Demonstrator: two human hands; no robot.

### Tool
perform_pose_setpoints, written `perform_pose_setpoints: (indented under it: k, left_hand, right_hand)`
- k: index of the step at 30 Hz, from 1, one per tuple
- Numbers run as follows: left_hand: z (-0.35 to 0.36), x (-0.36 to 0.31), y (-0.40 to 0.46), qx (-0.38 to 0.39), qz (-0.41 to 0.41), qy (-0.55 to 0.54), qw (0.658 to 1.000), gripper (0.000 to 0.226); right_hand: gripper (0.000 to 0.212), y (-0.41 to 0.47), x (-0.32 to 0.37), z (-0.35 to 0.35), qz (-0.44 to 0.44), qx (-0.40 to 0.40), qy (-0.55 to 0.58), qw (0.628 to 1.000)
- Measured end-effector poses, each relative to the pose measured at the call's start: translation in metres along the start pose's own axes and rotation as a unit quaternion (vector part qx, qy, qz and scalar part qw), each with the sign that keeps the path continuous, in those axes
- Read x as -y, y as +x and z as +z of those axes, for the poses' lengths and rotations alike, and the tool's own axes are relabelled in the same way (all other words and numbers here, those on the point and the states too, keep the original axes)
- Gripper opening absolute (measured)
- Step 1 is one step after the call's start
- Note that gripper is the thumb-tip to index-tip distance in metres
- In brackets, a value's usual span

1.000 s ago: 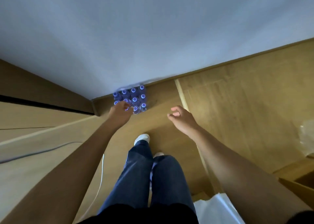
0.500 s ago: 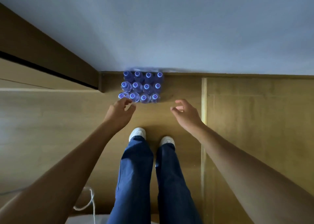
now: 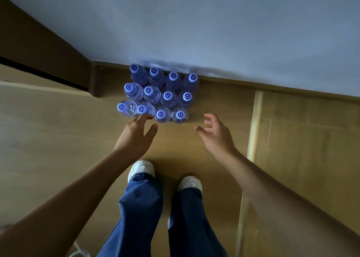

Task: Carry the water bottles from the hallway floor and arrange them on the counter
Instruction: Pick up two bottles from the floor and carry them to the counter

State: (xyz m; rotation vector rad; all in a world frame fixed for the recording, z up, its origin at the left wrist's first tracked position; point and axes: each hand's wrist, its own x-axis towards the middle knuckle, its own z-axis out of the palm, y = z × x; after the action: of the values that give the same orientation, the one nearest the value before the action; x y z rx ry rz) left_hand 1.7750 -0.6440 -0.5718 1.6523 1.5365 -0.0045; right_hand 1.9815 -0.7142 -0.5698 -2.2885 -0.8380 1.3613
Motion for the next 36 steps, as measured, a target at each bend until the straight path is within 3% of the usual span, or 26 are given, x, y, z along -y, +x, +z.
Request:
perform_pose_setpoints:
  k: [8,15,22,29,36]
  left_hand:
    - [0.076,0.056,0.08,-0.025,0.074,-0.019,0.997,0.054]
    - [0.125,0.097,0.112,-0.063,0.141,-0.06,0.986,0.062]
    - [0.151,0.12,0.124,-0.124,0.172,-0.114,0.971,0.064]
    - [0.16,0.132,0.133,-0.16,0.262,-0.085,0.948,0.044]
    - [0.169,0.139,0.14,-0.11,0.342,-0.061,0.931,0.04]
  right_hand:
    - [0.067,0.095,-0.055,0.066,-0.084,0.015,-0.025,0.996]
    - [0.074,0.142,-0.096,0.108,-0.251,-0.033,-0.076,0.965]
    - [0.073,0.172,-0.13,0.128,-0.327,-0.073,-0.035,0.942]
    - [0.071,0.184,-0.139,0.139,-0.364,-0.12,-0.007,0.924]
    - [0.067,0.182,-0.145,0.14,-0.373,-0.161,0.014,0.913]
